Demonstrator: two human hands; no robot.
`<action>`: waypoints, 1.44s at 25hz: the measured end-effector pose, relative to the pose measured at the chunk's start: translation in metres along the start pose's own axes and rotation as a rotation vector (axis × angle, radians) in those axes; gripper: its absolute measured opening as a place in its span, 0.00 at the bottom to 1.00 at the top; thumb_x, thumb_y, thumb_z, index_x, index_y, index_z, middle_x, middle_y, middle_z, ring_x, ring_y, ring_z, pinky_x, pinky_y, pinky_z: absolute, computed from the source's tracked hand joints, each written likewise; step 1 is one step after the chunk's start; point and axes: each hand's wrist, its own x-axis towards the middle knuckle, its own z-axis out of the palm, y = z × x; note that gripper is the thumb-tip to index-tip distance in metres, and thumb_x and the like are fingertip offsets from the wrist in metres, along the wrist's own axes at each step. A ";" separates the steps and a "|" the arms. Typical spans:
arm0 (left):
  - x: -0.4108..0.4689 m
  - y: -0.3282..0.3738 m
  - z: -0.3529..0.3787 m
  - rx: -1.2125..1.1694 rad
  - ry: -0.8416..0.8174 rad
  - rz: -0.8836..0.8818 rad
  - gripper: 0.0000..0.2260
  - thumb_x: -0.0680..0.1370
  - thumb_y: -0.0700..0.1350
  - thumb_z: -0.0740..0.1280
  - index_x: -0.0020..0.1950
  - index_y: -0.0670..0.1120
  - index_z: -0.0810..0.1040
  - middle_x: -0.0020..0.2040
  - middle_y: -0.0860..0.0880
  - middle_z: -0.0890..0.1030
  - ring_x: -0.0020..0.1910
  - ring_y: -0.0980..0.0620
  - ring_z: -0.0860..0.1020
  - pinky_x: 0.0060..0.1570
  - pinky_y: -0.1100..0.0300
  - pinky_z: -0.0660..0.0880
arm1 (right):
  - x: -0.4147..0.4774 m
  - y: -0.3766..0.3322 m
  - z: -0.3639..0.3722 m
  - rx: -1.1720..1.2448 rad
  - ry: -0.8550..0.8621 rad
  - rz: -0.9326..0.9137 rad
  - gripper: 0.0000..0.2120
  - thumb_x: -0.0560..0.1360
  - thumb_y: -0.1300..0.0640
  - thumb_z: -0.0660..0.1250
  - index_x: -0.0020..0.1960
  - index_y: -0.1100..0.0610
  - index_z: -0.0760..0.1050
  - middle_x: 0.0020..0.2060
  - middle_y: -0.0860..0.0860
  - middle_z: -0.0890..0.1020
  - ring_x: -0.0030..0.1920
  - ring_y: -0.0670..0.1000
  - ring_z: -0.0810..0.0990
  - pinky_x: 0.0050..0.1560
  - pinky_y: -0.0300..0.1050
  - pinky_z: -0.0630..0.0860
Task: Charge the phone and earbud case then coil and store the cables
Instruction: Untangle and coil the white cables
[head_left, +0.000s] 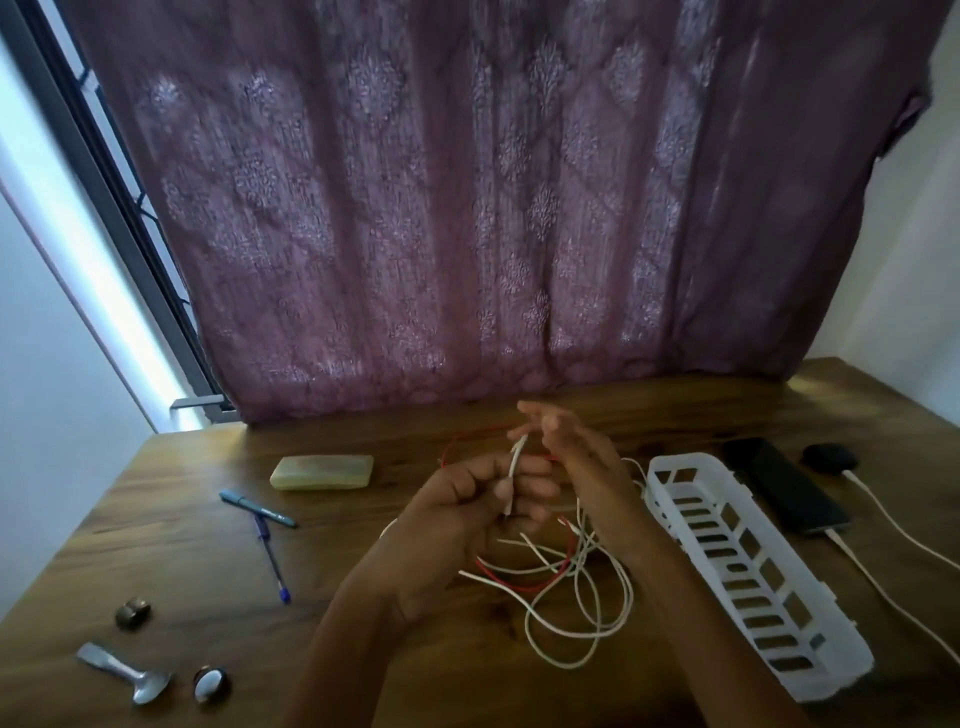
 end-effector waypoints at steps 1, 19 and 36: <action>0.004 0.007 0.002 -0.056 -0.001 0.021 0.10 0.76 0.38 0.60 0.54 0.39 0.78 0.46 0.45 0.84 0.44 0.52 0.82 0.44 0.63 0.78 | 0.001 0.003 0.001 0.102 -0.013 0.074 0.17 0.74 0.43 0.62 0.50 0.55 0.80 0.46 0.52 0.84 0.47 0.47 0.83 0.47 0.44 0.79; 0.046 -0.002 -0.012 0.305 0.471 0.396 0.08 0.80 0.35 0.55 0.51 0.46 0.71 0.58 0.50 0.79 0.58 0.57 0.78 0.57 0.61 0.73 | -0.022 -0.016 -0.022 -0.981 0.077 -0.765 0.13 0.71 0.61 0.62 0.51 0.51 0.79 0.35 0.48 0.79 0.32 0.46 0.78 0.27 0.39 0.75; 0.042 0.008 0.008 -0.588 -0.020 0.153 0.10 0.76 0.42 0.59 0.48 0.41 0.80 0.26 0.53 0.67 0.23 0.59 0.66 0.40 0.61 0.75 | 0.046 -0.031 -0.034 -0.637 0.118 -0.511 0.11 0.75 0.55 0.65 0.56 0.48 0.79 0.35 0.39 0.79 0.31 0.46 0.76 0.32 0.40 0.72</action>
